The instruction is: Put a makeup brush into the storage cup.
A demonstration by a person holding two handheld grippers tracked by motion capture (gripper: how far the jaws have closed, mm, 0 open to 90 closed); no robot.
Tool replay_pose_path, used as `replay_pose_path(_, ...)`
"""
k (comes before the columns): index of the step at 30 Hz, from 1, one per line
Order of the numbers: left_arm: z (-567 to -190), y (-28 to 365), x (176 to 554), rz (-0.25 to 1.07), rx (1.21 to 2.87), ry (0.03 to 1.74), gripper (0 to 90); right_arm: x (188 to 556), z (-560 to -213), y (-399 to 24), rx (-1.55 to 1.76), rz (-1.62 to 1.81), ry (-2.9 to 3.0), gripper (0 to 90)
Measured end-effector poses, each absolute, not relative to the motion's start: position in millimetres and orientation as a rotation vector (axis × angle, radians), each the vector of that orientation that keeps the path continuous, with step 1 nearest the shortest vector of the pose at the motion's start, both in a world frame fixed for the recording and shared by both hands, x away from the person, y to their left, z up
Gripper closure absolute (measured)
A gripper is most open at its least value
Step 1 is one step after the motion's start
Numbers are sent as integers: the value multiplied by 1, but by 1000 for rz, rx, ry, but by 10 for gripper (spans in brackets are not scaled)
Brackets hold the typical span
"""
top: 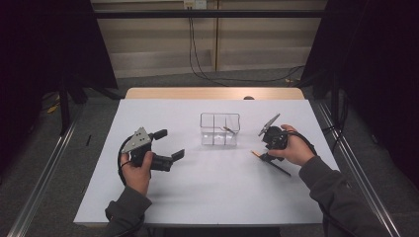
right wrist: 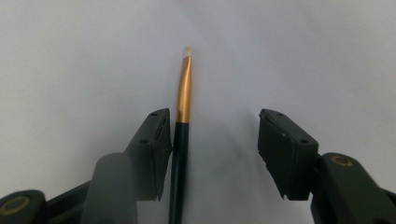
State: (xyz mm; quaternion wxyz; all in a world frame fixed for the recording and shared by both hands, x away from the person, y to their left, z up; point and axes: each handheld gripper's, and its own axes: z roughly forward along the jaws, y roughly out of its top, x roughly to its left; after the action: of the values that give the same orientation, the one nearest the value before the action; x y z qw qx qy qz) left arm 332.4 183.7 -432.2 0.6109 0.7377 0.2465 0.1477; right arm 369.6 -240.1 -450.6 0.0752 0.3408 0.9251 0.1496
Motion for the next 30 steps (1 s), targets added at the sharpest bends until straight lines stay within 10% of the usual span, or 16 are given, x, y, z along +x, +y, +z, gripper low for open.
replay_pose_path(30,-434,182,334,333,1709,571,2,372,-454,-236,1037,437,2820,609)
